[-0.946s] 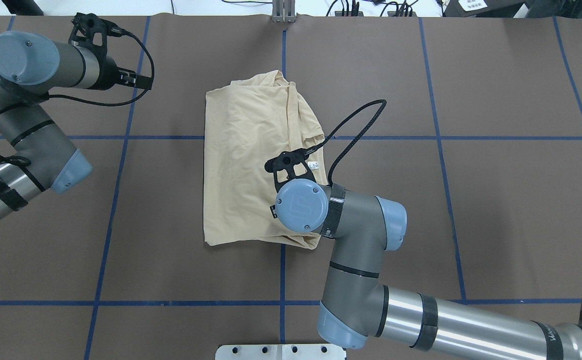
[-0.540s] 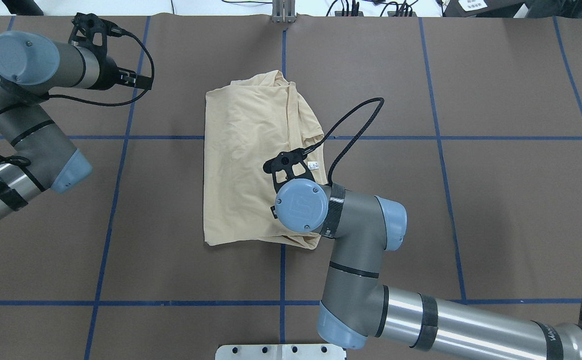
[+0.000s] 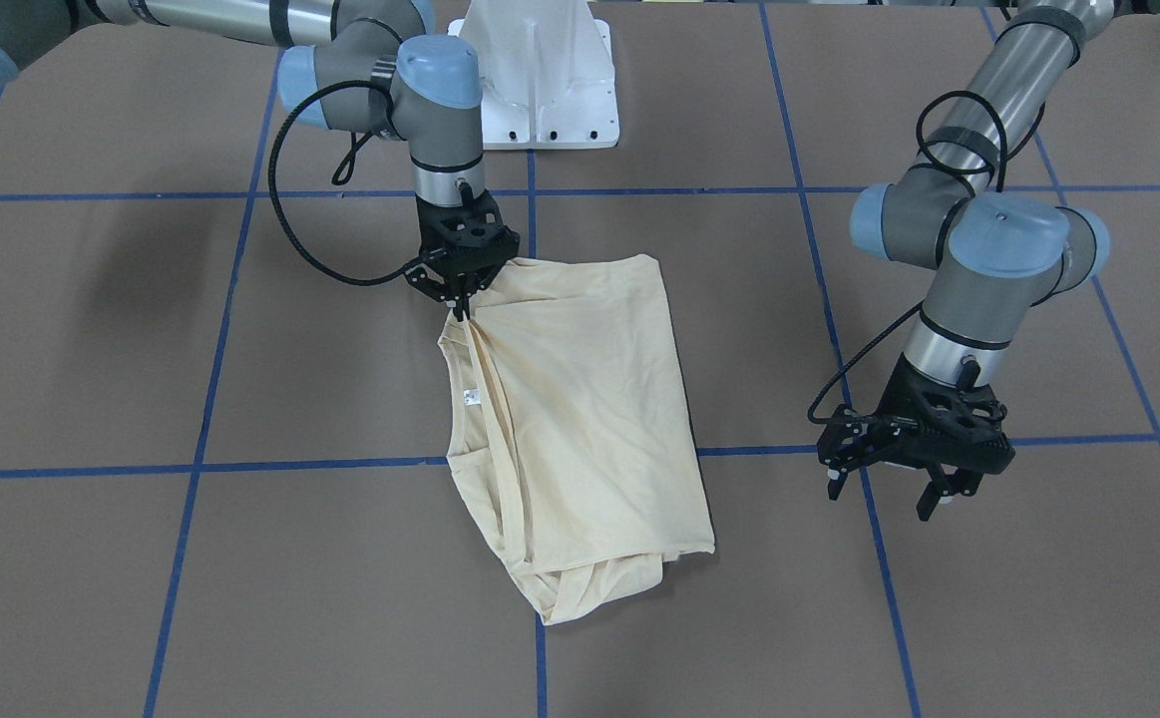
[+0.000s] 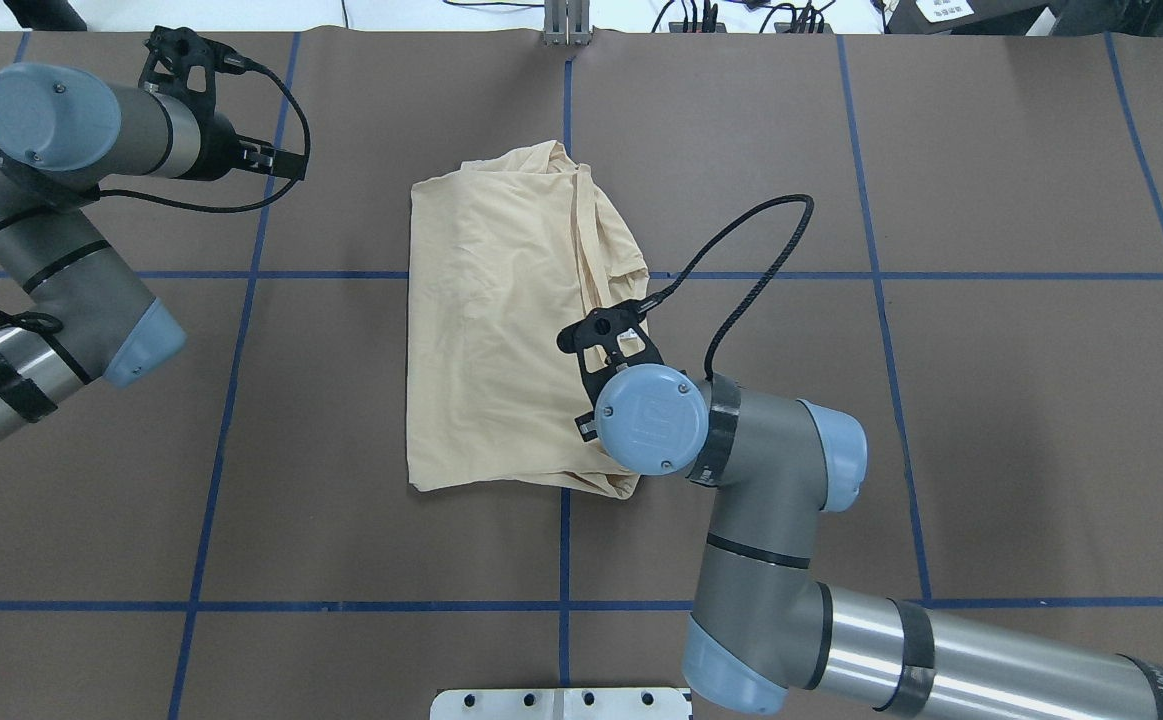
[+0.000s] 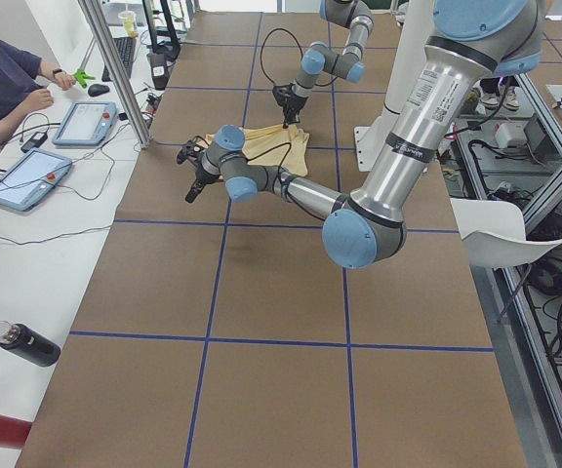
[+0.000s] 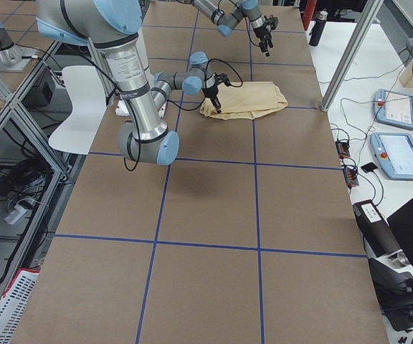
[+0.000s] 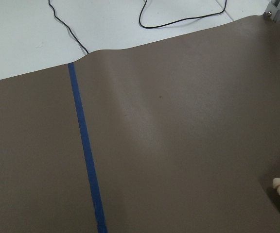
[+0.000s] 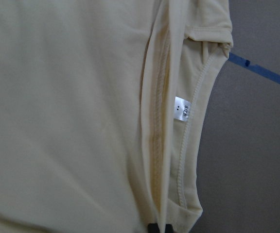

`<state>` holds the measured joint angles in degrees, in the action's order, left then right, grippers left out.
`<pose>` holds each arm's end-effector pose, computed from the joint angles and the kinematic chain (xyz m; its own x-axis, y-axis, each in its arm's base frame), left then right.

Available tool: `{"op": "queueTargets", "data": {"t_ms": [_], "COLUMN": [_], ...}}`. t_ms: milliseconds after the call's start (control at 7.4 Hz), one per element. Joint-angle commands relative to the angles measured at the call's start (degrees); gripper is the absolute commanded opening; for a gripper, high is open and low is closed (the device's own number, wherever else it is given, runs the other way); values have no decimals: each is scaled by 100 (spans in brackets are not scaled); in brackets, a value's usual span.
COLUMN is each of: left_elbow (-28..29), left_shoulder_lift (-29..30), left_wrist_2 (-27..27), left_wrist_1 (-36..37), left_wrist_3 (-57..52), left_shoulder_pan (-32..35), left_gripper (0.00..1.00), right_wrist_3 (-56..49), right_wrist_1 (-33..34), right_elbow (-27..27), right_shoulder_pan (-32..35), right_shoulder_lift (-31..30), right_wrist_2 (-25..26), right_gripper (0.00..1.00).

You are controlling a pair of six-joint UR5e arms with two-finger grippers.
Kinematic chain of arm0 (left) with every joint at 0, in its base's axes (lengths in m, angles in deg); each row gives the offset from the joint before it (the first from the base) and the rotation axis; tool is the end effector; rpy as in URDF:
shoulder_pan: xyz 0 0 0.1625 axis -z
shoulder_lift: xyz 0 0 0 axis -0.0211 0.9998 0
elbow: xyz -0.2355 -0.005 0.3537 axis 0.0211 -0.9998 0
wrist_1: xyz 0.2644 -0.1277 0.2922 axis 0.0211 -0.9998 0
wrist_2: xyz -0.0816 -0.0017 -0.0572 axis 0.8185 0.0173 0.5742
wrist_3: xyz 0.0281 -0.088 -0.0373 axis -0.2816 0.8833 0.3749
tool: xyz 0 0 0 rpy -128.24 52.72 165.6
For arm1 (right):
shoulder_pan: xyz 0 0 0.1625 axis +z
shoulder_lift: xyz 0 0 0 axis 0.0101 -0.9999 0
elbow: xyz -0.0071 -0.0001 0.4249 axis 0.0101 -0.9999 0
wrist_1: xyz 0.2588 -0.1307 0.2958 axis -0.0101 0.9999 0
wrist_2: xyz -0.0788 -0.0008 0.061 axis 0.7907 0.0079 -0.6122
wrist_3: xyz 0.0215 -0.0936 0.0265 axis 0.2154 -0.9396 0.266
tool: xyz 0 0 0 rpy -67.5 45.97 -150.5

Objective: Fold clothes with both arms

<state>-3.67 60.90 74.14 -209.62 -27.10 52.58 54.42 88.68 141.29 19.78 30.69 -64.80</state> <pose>0.3518 -0.6222 0.3941 0.7045 0.2845 -0.6502 0.2042 0.7961 0.5696 -0.5688 -0.3635 0.2656 0.7704 -0.3667 0.5215 0.0794 0.8669 0.4921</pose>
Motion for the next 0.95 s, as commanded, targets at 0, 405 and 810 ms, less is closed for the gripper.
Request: {"op": "queueTargets", "data": {"t_ms": [0, 405, 810], "left_elbow": [-1, -1, -10], "left_shoulder_lift": [1, 1, 1], "left_wrist_2": [-6, 3, 3], "left_wrist_1": [-7, -7, -7], "left_wrist_3": [14, 23, 66], "left_shoulder_pan": [-13, -22, -22], "left_gripper": [100, 100, 100], "right_wrist_3": [100, 418, 374], "right_wrist_1": [-74, -57, -48], "right_elbow": [204, 143, -977], "right_shoulder_pan": [-92, 134, 530], "right_shoulder_lift": [-325, -20, 822], "right_wrist_2": [78, 61, 0], "right_gripper": [99, 100, 100]}}
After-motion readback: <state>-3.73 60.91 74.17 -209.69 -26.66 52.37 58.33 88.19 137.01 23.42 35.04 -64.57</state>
